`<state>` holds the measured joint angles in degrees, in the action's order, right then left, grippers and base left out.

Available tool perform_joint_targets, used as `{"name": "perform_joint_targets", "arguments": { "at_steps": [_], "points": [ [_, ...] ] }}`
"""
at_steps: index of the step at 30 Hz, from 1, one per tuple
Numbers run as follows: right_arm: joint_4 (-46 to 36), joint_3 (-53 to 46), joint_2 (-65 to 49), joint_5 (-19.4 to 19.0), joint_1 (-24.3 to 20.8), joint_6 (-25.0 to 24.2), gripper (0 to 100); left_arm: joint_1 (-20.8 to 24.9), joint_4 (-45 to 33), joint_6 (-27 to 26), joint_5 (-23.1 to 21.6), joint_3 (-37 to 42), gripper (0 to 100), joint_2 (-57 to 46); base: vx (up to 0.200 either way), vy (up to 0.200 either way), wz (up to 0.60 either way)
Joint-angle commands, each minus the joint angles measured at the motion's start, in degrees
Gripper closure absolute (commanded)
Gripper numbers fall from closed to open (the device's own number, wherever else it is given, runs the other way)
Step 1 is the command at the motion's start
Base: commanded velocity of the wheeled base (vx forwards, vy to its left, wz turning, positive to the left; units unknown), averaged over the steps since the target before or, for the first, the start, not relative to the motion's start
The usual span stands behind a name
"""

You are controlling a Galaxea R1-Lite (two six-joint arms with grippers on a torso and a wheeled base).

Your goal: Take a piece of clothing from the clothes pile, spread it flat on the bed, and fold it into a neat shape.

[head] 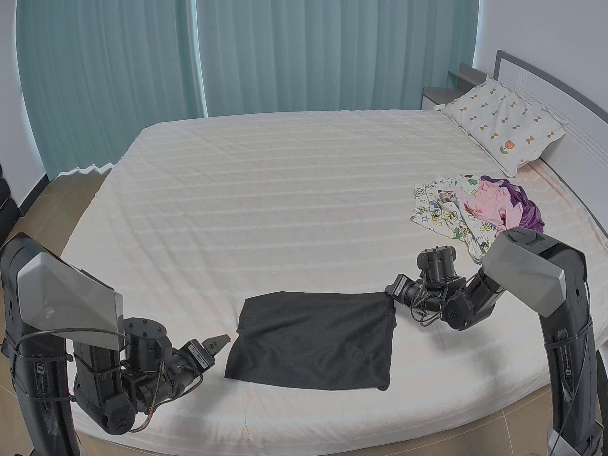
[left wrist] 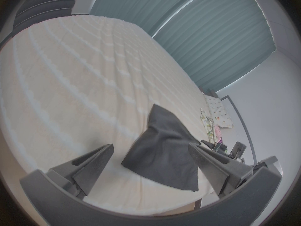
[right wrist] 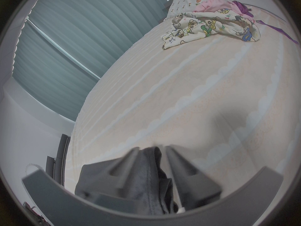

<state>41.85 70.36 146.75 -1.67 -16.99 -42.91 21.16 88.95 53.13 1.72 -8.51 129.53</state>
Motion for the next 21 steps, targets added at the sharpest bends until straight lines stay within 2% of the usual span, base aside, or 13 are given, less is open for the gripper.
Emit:
{"name": "perform_joint_targets", "arguments": {
  "at_steps": [1, 3, 5, 13, 20, 21],
  "points": [
    [1.13, -3.66, -2.79, 0.0, -0.32, 0.55, 0, -0.33, 0.96, -0.39, 0.74, -4.85, 0, -1.64, 0.0, 0.0, 0.0],
    [1.3, -4.01, -3.05, -0.09, -0.32, 0.55, 0, -0.24, 0.96, -0.39, 0.83, -5.38, 0, -1.64, 0.0, 0.0, 0.0],
    [4.56, -7.96, -5.95, -0.44, -0.32, -0.16, 0, 0.37, 0.61, -0.74, 1.01, -11.97, 0, -0.85, 0.0, 0.0, 0.0],
    [11.5, -15.08, -7.8, -0.44, -0.32, -0.07, 0, 6.0, 0.17, -0.74, 1.09, -23.22, 0, 8.55, 0.0, 0.0, 0.0],
    [11.5, -15.52, -7.8, -0.44, -0.41, -0.07, 0, 6.35, -3.7, -1.71, 0.74, -26.65, 0, 11.45, 0.0, 0.0, 0.0],
    [11.5, -15.34, -7.71, -0.44, -0.5, -0.07, 0, 6.35, -4.76, -3.2, 0.65, -27.97, 0, 12.77, 0.0, 0.0, 0.0]
  ]
}}
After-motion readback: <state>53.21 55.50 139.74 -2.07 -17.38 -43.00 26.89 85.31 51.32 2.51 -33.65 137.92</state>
